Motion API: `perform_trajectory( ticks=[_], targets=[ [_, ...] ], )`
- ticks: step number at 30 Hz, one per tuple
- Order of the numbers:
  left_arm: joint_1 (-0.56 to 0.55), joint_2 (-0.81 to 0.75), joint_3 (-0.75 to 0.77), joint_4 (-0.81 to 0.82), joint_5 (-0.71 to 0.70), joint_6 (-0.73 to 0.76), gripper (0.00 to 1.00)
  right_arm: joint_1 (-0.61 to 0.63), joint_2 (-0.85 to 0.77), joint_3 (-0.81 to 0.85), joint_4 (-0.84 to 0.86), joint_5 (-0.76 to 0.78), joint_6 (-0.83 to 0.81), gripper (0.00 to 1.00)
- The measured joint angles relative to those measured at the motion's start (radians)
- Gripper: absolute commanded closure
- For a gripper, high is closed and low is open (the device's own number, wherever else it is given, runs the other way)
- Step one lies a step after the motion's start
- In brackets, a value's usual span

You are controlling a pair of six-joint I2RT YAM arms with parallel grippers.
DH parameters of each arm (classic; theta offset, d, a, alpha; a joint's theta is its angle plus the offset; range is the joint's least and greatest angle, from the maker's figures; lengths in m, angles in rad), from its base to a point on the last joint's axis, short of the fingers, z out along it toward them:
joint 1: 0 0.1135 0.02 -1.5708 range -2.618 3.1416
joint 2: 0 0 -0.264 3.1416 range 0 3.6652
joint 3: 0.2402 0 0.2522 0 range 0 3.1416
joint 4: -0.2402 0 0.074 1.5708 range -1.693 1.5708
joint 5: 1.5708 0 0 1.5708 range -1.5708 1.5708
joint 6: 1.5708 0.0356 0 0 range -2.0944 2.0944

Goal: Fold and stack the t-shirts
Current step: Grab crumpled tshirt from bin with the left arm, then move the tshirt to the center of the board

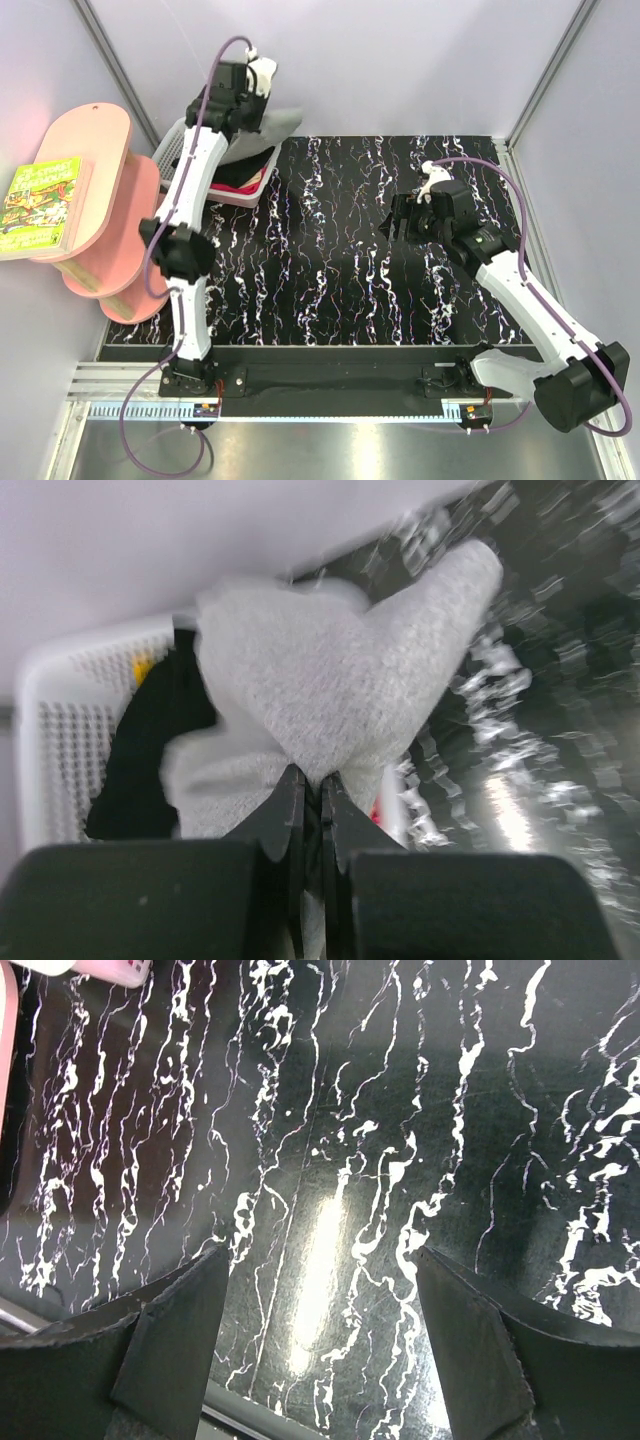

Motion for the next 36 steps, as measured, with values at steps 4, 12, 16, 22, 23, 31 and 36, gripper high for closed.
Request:
perform_trajectory(
  ticks=[4, 12, 16, 22, 23, 31, 36],
  targets=[
    [-0.129, -0.23, -0.034, 0.011, 0.085, 0.013, 1.0, 0.0, -0.021, 0.0, -0.001, 0.023, 0.0, 0.17],
    [-0.192, -0.721, -0.467, 0.084, 0.335, -0.011, 1.0, 0.001, -0.086, -0.003, 0.001, 0.048, 0.003, 0.17],
    [-0.015, -0.643, -0.625, 0.075, 0.372, 0.008, 1.0, 0.001, -0.089, -0.02, 0.004, 0.048, 0.014, 0.17],
    [-0.084, -0.34, -1.052, 0.019, 0.372, 0.098, 1.0, 0.001, -0.085, -0.051, 0.003, 0.048, 0.027, 0.17],
    [-0.093, -0.307, -1.087, 0.001, 0.372, 0.105, 1.0, 0.001, -0.083, -0.052, 0.003, 0.048, 0.029, 0.17],
    [-0.327, -0.396, -0.914, -0.149, 0.43, 0.14, 1.0, 0.001, -0.069, -0.052, 0.005, 0.048, 0.042, 0.19],
    [-0.369, -0.477, -0.696, -0.159, 0.562, 0.103, 0.97, 0.001, -0.084, -0.059, 0.005, 0.059, 0.045, 0.2]
  ],
)
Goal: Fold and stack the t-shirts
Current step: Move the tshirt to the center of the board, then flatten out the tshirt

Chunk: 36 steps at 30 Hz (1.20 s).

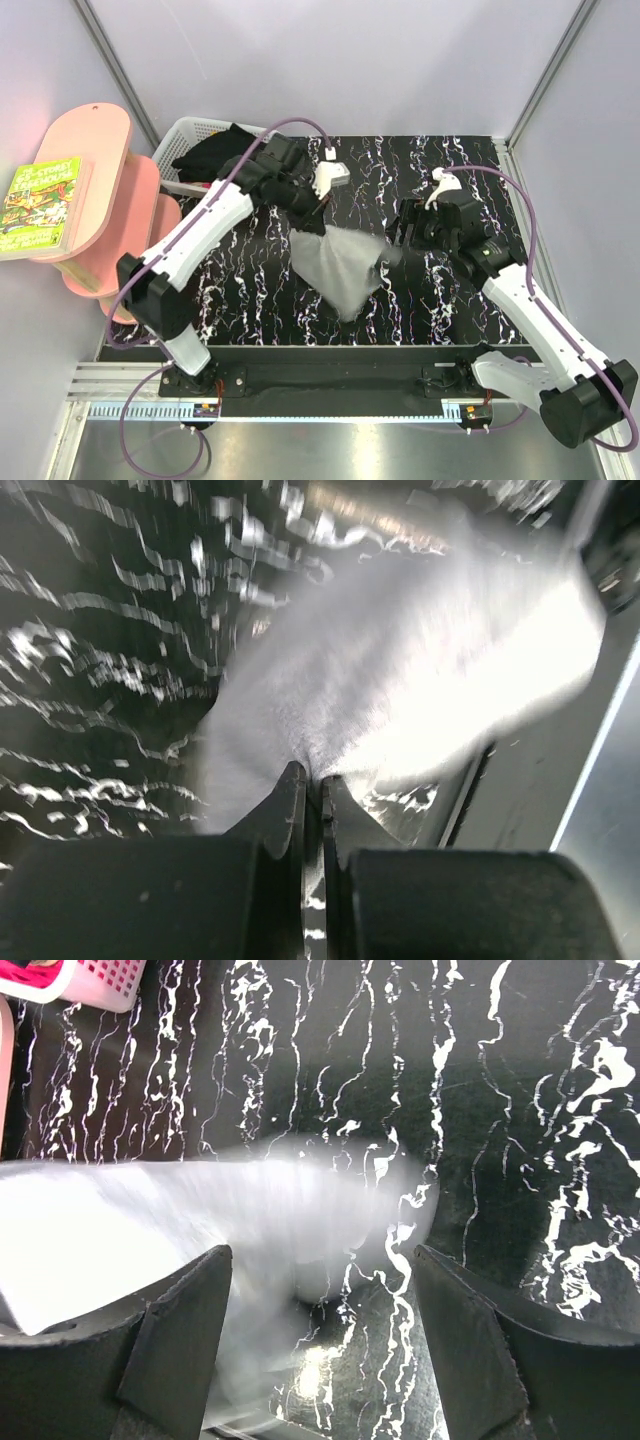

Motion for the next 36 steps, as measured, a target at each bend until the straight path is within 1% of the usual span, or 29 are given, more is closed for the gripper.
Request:
perform_trajectory(
  ticks=[1, 2, 4, 5, 7, 8, 9, 14, 18, 22, 26, 29, 31, 36],
  targets=[
    [0.003, -0.005, 0.004, 0.0, 0.006, -0.003, 0.92, 0.0, -0.008, -0.005, 0.0, 0.006, 0.0, 0.2],
    [0.005, -0.012, 0.01, -0.001, 0.018, -0.008, 0.79, 0.0, -0.016, -0.008, 0.0, 0.009, 0.0, 0.19],
    [0.01, -0.011, -0.001, 0.005, 0.027, -0.014, 0.55, 0.0, -0.03, -0.015, -0.001, 0.013, 0.0, 0.18],
    [0.012, -0.003, -0.017, 0.011, 0.027, -0.013, 0.37, 0.0, -0.034, -0.016, 0.0, 0.014, 0.0, 0.17],
    [0.029, 0.023, -0.091, 0.043, 0.021, -0.021, 0.13, 0.0, -0.038, -0.02, 0.001, 0.014, 0.0, 0.17],
    [0.041, 0.045, -0.132, 0.055, 0.007, -0.023, 0.04, 0.0, -0.039, -0.023, 0.001, 0.014, 0.0, 0.17],
    [0.057, 0.079, -0.178, 0.074, -0.02, -0.032, 0.01, 0.0, -0.04, -0.027, 0.003, 0.014, 0.0, 0.16],
    [0.134, 0.205, -0.292, 0.154, -0.18, -0.048, 0.01, 0.0, -0.04, -0.043, 0.005, 0.014, 0.0, 0.16],
    [0.167, 0.195, -0.293, 0.199, -0.256, -0.069, 0.01, 0.0, -0.036, -0.054, 0.006, 0.014, 0.0, 0.14],
    [0.122, 0.145, -0.254, 0.237, -0.279, -0.098, 0.01, 0.0, 0.012, -0.061, 0.026, 0.015, 0.0, 0.12],
    [0.074, 0.148, -0.2, 0.304, -0.321, -0.137, 0.01, 0.0, 0.112, -0.064, 0.067, 0.006, 0.002, 0.1],
    [0.076, 0.221, -0.119, 0.331, -0.358, -0.153, 0.01, 0.0, 0.205, -0.057, 0.096, -0.023, 0.007, 0.09],
    [0.085, 0.299, -0.067, 0.354, -0.389, -0.161, 0.01, 0.0, 0.263, -0.041, 0.112, -0.047, 0.008, 0.09],
    [0.094, 0.479, -0.014, 0.361, -0.453, -0.167, 0.01, 0.0, 0.384, 0.021, 0.159, -0.097, 0.011, 0.12]
  ],
)
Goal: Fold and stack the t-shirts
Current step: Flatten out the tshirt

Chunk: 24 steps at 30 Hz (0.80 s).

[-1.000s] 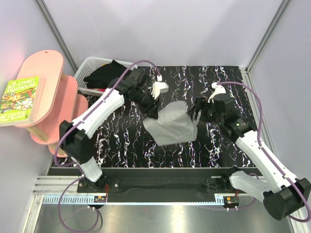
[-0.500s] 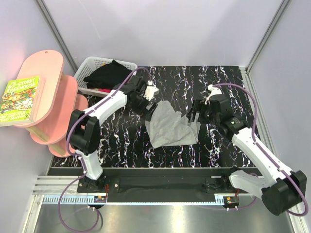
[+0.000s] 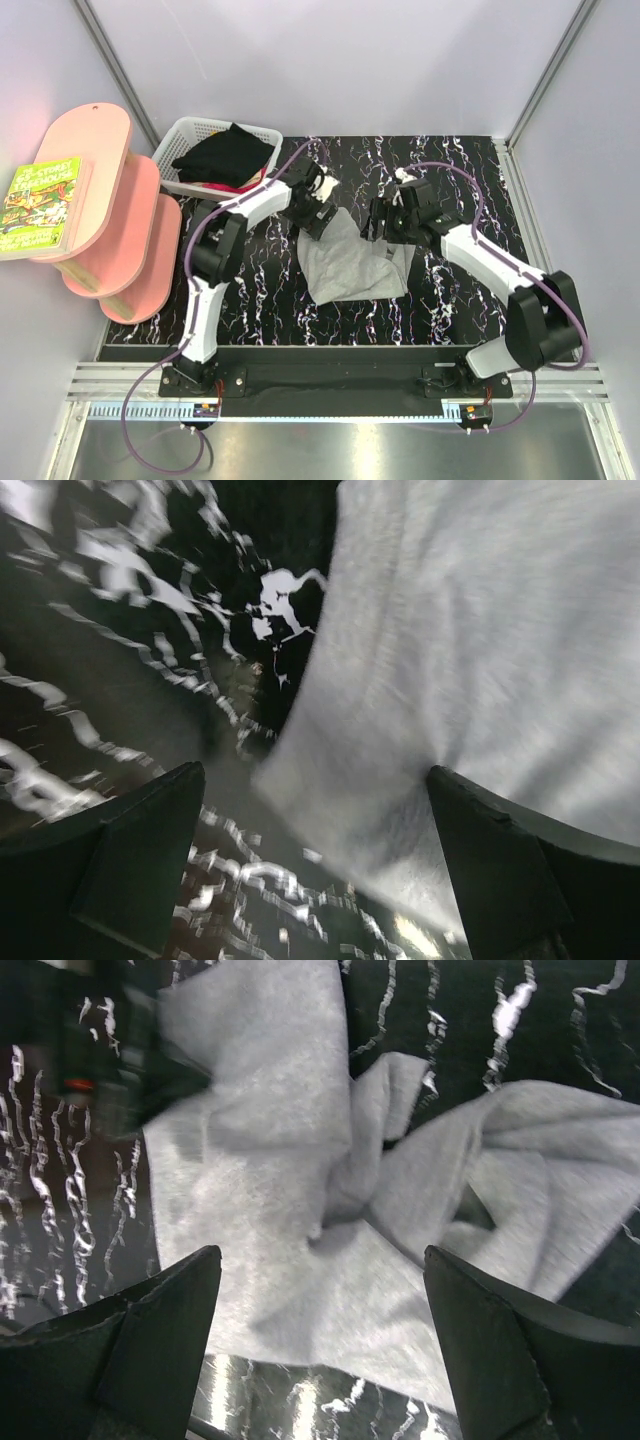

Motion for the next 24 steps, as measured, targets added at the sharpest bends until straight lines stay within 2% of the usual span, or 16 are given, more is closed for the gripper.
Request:
perform_trajectory(
  ticks=[3, 4, 5, 6, 8, 9, 15, 20, 24],
  targets=[
    [0.001, 0.054, 0.05, -0.027, -0.017, -0.005, 0.01, 0.0, 0.054, 0.031, 0.029, -0.036, 0.011, 0.14],
    [0.0, 0.06, 0.068, -0.031, -0.019, -0.005, 0.05, 0.0, 0.063, 0.034, 0.038, -0.048, 0.015, 0.14],
    [0.0, 0.068, 0.084, -0.031, -0.02, -0.006, 0.14, 0.0, 0.068, 0.034, 0.043, -0.057, 0.017, 0.15],
    [0.0, 0.075, 0.092, -0.032, -0.02, -0.007, 0.46, 0.0, 0.072, 0.034, 0.047, -0.066, 0.021, 0.15],
    [0.0, 0.096, 0.106, -0.041, -0.008, -0.019, 0.83, 0.0, 0.073, 0.034, 0.049, -0.076, 0.025, 0.15],
    [0.0, 0.101, 0.115, -0.048, 0.009, -0.021, 0.98, 0.0, 0.073, 0.034, 0.053, -0.082, 0.026, 0.15],
    [-0.003, 0.101, 0.134, -0.066, 0.043, -0.027, 1.0, 0.0, 0.056, 0.028, 0.057, -0.08, 0.029, 0.16],
    [0.002, 0.081, 0.18, -0.139, 0.077, -0.031, 1.0, 0.0, -0.029, 0.012, 0.048, -0.029, 0.023, 0.16],
    [0.013, 0.05, 0.443, -0.27, 0.107, -0.023, 0.98, 0.0, -0.11, -0.008, 0.049, 0.031, 0.016, 0.14]
  ],
)
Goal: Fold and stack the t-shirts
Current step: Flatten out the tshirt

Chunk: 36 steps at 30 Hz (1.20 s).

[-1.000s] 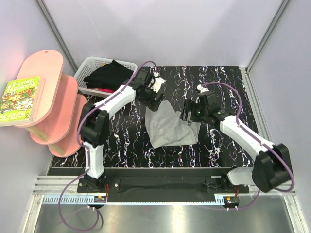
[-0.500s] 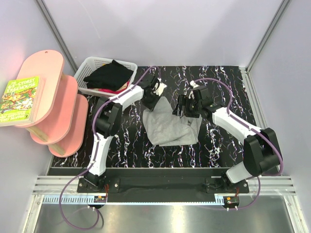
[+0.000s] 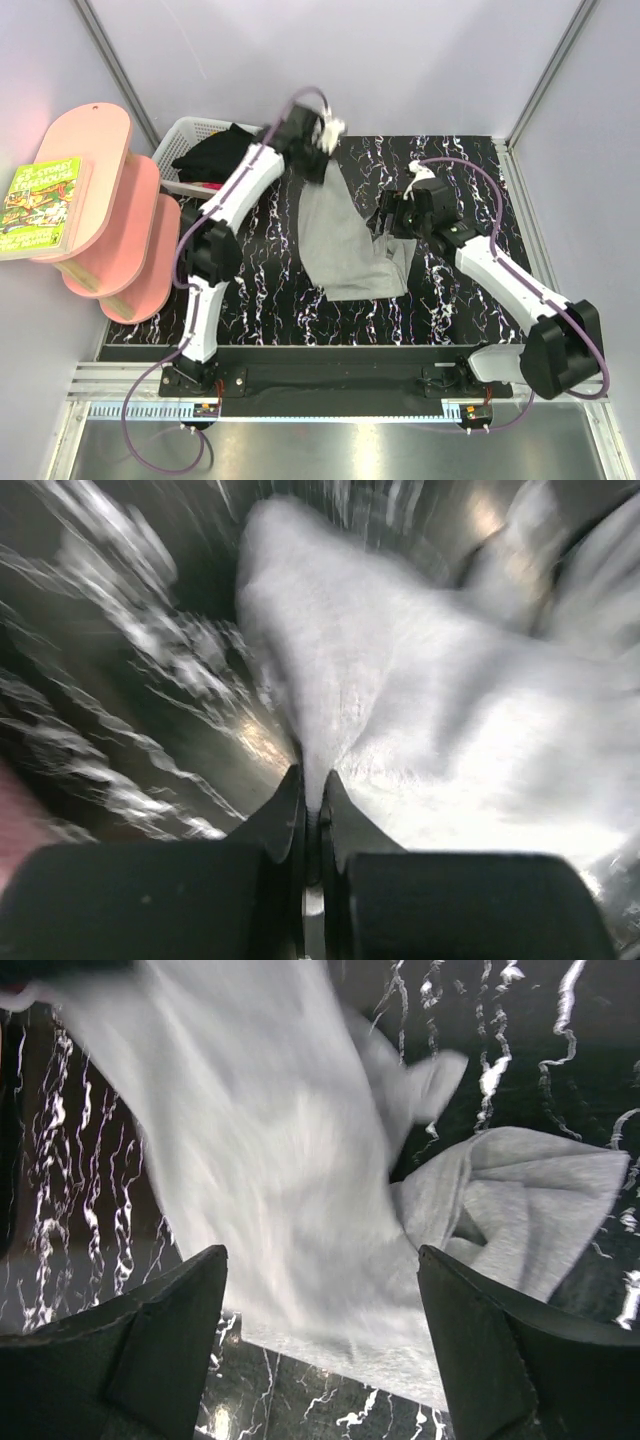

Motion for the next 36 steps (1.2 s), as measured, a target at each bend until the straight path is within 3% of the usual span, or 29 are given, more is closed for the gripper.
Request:
perform_trajectory(
  ticks=[3, 6, 11, 14, 19, 23, 28, 29, 31, 36],
  targets=[
    [0.005, -0.064, 0.256, -0.019, 0.026, 0.01, 0.96, 0.0, -0.033, -0.021, 0.0, 0.042, 0.001, 0.13],
    [0.009, -0.273, 0.25, -0.013, 0.078, 0.035, 0.96, 0.0, -0.035, -0.041, -0.003, 0.071, 0.009, 0.14],
    [0.005, -0.757, -0.132, -0.025, 0.204, 0.145, 0.99, 0.0, -0.015, -0.05, -0.023, 0.101, 0.031, 0.14],
    [0.001, -0.894, -0.323, -0.134, 0.276, 0.24, 0.98, 0.0, 0.025, -0.049, -0.04, 0.118, 0.039, 0.14],
    [0.002, -0.831, -0.587, -0.309, 0.306, 0.39, 0.81, 0.0, 0.125, -0.038, -0.07, 0.132, 0.057, 0.14],
    [0.012, -0.751, -0.747, -0.37, 0.27, 0.466, 0.79, 0.0, 0.205, 0.013, -0.092, 0.131, 0.062, 0.13],
    [0.043, -0.753, -0.766, -0.404, 0.266, 0.53, 0.71, 0.0, 0.359, 0.169, -0.108, 0.124, 0.057, 0.14],
    [0.047, -0.753, -0.766, -0.405, 0.266, 0.541, 0.63, 0.0, 0.395, 0.211, -0.111, 0.12, 0.054, 0.14],
    [0.054, -0.754, -0.766, -0.405, 0.266, 0.558, 0.56, 0.0, 0.466, 0.301, -0.109, 0.096, 0.047, 0.18],
    [0.063, -0.793, -0.801, -0.399, 0.267, 0.568, 0.56, 0.003, 0.641, 0.547, -0.107, 0.003, 0.013, 0.21]
  ],
)
